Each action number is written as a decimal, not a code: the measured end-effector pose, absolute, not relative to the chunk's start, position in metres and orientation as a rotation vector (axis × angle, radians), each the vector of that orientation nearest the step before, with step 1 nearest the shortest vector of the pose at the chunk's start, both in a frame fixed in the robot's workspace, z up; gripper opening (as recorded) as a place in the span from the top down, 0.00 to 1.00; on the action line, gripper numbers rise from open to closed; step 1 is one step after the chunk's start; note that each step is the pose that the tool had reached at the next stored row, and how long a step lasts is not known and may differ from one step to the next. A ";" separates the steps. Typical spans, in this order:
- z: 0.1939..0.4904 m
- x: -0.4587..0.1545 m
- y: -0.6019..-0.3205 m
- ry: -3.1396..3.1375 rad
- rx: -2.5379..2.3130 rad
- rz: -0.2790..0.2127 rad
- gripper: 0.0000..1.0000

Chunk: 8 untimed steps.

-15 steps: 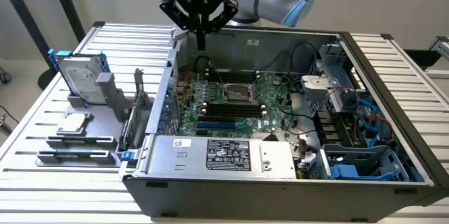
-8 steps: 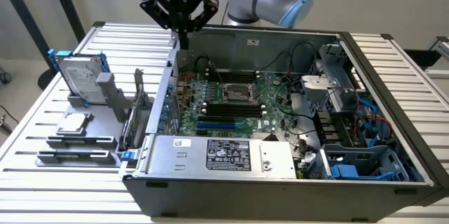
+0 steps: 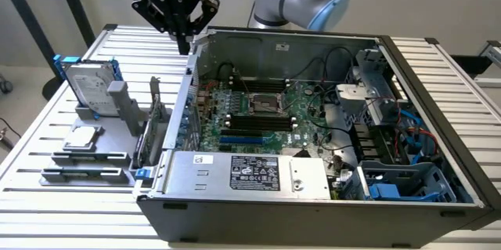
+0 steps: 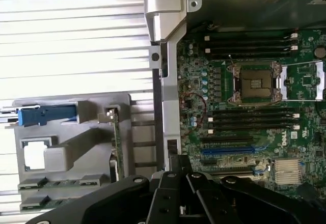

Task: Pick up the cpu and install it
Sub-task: 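Reach for the cpu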

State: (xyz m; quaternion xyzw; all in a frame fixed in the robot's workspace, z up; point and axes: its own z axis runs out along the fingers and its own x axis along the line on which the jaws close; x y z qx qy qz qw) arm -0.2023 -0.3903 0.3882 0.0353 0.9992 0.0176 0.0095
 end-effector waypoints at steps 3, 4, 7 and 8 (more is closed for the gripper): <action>0.387 -0.216 -0.388 3.122 0.110 0.046 0.89; 0.387 -0.221 -0.388 3.123 0.110 0.043 0.89; 0.386 -0.234 -0.386 3.124 0.110 0.035 0.89; 0.385 -0.239 -0.385 3.125 0.110 0.032 0.89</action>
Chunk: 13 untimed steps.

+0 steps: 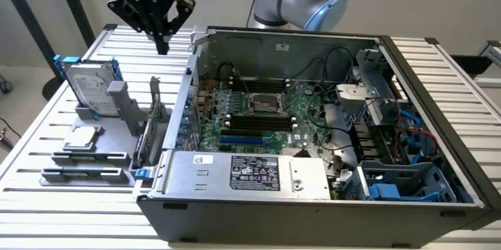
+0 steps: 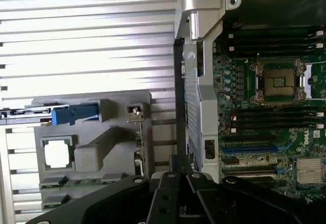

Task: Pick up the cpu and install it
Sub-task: 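Reach for the cpu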

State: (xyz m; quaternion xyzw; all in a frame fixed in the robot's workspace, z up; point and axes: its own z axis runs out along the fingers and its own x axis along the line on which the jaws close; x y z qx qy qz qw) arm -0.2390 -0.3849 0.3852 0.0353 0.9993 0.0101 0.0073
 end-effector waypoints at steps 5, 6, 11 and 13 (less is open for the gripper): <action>0.383 -0.262 -0.382 3.127 0.110 0.016 0.89; 0.383 -0.266 -0.381 3.127 0.111 0.013 0.89; 0.380 -0.289 -0.380 3.126 0.110 0.001 0.89; 0.378 -0.297 -0.380 3.127 0.108 -0.002 0.89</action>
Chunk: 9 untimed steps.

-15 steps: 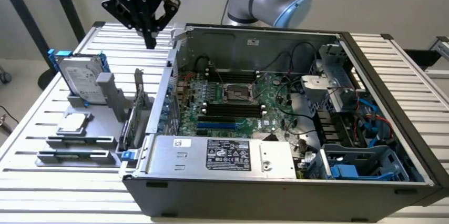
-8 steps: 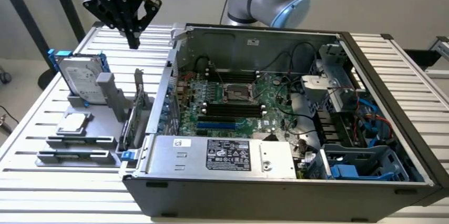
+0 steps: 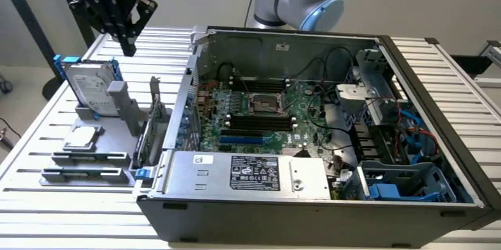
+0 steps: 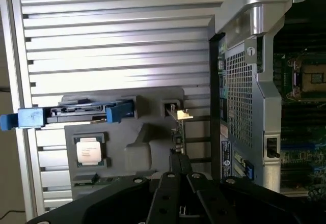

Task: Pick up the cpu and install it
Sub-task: 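Reach for the cpu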

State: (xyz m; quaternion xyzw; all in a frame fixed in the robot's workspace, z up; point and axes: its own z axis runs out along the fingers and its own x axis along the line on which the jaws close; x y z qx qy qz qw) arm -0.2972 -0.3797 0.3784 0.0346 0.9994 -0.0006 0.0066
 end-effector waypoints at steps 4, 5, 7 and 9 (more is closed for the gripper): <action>0.375 -0.309 -0.379 3.127 0.094 -0.007 0.89; 0.374 -0.312 -0.379 3.127 0.090 -0.008 0.89; 0.372 -0.318 -0.379 3.127 0.084 -0.008 0.89; 0.371 -0.326 -0.379 3.127 0.081 -0.008 0.89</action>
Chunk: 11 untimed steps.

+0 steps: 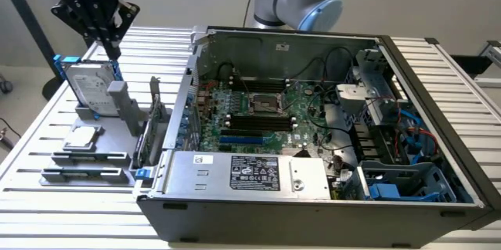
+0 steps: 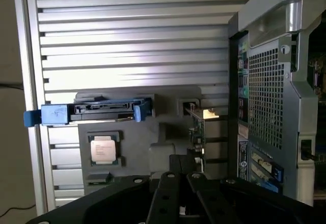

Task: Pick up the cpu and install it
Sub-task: 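Reach for the cpu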

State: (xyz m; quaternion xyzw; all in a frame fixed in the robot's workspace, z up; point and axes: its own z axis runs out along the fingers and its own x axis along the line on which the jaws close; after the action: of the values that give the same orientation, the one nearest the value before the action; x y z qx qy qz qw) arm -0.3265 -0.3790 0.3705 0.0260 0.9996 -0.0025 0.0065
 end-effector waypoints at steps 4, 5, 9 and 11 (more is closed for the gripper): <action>0.367 -0.345 -0.378 3.128 0.080 -0.008 0.89; 0.366 -0.349 -0.378 3.128 0.080 -0.008 0.89; 0.363 -0.368 -0.377 3.128 0.079 -0.008 0.89; 0.361 -0.376 -0.376 3.128 0.078 -0.008 0.89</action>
State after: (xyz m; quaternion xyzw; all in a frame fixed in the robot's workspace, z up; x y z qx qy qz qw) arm -0.3762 -0.3762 0.3612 0.0248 0.9997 -0.0026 0.0064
